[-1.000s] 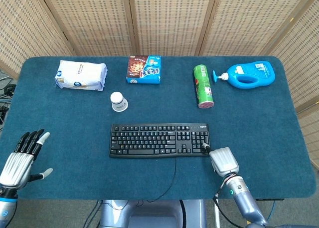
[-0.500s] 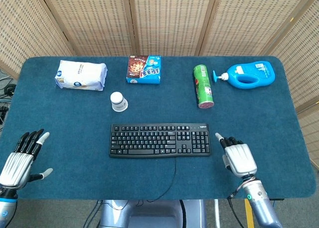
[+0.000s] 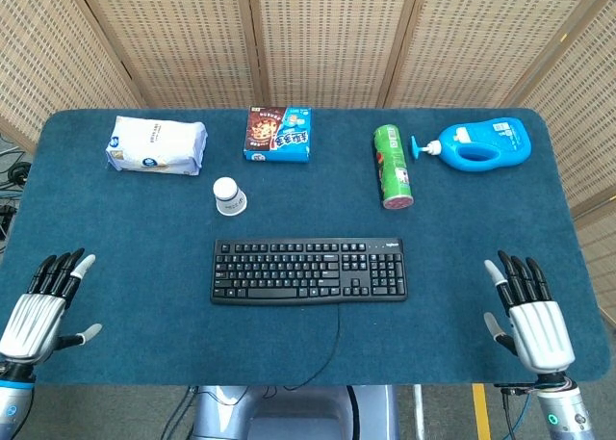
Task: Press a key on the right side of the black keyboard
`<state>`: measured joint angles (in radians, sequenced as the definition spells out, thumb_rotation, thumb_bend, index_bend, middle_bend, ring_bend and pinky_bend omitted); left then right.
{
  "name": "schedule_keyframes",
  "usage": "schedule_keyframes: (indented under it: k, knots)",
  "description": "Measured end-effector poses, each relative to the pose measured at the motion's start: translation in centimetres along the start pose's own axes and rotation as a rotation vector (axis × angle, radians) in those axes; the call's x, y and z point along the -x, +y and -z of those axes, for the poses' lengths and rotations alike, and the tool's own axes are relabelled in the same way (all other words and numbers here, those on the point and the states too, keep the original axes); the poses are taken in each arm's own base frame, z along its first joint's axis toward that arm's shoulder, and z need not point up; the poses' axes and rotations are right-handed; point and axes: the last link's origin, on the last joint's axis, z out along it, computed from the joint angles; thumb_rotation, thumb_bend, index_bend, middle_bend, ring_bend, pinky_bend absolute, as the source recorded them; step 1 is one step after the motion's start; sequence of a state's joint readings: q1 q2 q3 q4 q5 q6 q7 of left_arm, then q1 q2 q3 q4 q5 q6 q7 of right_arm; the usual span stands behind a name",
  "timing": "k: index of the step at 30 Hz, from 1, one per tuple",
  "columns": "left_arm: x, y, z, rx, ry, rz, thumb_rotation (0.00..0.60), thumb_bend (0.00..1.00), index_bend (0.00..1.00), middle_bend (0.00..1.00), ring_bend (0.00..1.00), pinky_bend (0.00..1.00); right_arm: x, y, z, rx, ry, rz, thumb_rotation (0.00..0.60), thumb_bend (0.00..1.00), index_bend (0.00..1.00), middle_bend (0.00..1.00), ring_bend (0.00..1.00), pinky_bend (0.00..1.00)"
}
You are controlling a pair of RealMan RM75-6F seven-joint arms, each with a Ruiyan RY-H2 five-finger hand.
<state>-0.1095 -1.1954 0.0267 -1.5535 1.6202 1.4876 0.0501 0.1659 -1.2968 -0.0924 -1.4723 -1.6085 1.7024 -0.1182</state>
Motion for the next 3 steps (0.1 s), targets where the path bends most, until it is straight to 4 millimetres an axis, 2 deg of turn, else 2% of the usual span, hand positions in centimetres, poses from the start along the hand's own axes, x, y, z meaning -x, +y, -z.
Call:
schedule_keyframes:
  k: [3]
  knots:
    - [0.10, 0.10, 0.00, 0.002, -0.003, -0.003, 0.600, 0.00, 0.00, 0.00, 0.00, 0.00, 0.04, 0.43, 0.37, 0.008, 0.004, 0.005, 0.600, 0.35, 0.00, 0.00, 0.00, 0.00]
